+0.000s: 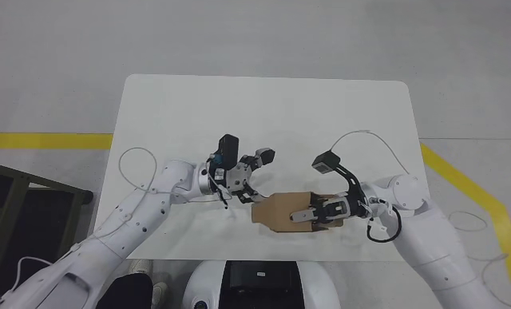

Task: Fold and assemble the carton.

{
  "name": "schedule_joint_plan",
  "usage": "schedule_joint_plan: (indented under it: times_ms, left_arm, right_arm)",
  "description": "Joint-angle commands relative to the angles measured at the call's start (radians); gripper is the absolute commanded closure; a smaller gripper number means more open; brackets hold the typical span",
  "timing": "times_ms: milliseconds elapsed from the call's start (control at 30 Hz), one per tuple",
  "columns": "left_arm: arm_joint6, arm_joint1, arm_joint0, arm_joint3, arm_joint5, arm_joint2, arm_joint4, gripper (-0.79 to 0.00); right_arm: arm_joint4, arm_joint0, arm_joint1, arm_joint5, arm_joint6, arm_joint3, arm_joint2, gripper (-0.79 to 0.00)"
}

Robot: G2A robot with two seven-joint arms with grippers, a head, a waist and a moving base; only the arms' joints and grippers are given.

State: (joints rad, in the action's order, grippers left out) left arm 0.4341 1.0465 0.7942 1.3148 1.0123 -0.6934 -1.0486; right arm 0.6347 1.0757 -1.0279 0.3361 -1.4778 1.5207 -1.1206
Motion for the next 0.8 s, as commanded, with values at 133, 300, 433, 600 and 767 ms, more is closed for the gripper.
schedule_joint_plan:
  times_ms: [133, 300, 433, 600, 767]
  left_arm:
    - [-0.001, 0.01, -0.004, -0.013, 0.0, 0.0, -0.007, -0.785]
    - [0.001, 0.016, -0.007, -0.018, 0.0, 0.0, -0.013, -0.785]
    - [0.004, 0.019, -0.008, -0.021, 0.0, -0.001, -0.017, -0.785]
    - [0.009, 0.022, -0.007, -0.024, 0.0, -0.002, -0.02, -0.785]
    - [0.012, 0.023, -0.007, -0.024, 0.0, -0.004, -0.023, -0.785]
  right_arm:
    - [0.001, -0.004, -0.001, -0.001, -0.002, 0.0, 0.007, 0.0]
    - [0.004, -0.006, -0.002, -0.001, -0.003, 0.0, 0.011, 0.0]
    - [0.006, -0.008, -0.003, -0.001, -0.002, -0.003, 0.014, 0.0]
    - [0.006, -0.012, -0.004, -0.001, -0.003, -0.008, 0.017, 0.0]
    - [0.009, -0.015, -0.005, 0.0, -0.004, -0.013, 0.02, 0.0]
